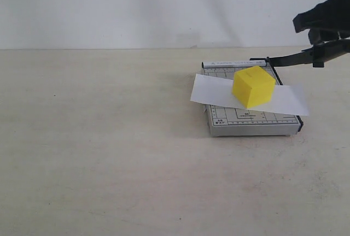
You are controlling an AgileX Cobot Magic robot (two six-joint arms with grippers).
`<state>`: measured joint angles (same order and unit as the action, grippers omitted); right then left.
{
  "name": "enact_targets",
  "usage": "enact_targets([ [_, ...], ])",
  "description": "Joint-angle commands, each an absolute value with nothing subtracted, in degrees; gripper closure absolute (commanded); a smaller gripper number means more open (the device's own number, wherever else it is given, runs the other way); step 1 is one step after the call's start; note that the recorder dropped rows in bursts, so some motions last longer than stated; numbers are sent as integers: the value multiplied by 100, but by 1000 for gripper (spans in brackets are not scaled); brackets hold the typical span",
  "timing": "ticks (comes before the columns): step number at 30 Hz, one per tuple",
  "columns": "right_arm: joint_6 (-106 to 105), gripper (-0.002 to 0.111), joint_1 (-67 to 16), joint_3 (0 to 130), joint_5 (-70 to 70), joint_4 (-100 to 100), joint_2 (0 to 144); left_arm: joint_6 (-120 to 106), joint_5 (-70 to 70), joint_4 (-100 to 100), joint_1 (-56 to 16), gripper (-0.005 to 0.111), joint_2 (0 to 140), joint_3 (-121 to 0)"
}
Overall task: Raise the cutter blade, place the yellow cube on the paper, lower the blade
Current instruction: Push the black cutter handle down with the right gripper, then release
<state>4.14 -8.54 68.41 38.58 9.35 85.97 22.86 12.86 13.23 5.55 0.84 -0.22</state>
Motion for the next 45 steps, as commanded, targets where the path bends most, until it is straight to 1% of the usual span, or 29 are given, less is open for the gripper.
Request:
enact_targets([
  [1,615,57,-854,6874,3834,1029,8848,2283,1183,1294,544,102,99,0],
  [6,898,57,-854,6874,3850,1037,8870,2283,1197,1294,544,102,99,0],
  [8,911,62,-854,6874,3941,1037,8870,2283,1197,1294,544,102,99,0],
  [9,911,67,-854,6874,4014,1037,8870,2283,1197,1294,544,102,99,0],
  [10,911,74,-854,6874,4092,1037,8870,2283,1197,1294,544,102,99,0],
  [14,923,108,-854,6874,4377,1185,8870,2272,1197,1294,544,102,99,0],
  [19,948,108,-854,6864,4567,1181,8870,2272,1197,1294,544,102,99,0],
  [22,948,108,-854,6864,4700,889,8870,2272,1197,1294,544,102,99,0],
  [28,259,108,-854,6709,5252,0,9239,2272,1197,1294,544,102,99,0],
  [38,-84,108,-854,5506,4236,-629,9982,2272,1197,1294,544,102,99,0],
  [45,-332,108,-854,5316,4121,-878,10525,2272,1197,1294,544,102,99,0],
])
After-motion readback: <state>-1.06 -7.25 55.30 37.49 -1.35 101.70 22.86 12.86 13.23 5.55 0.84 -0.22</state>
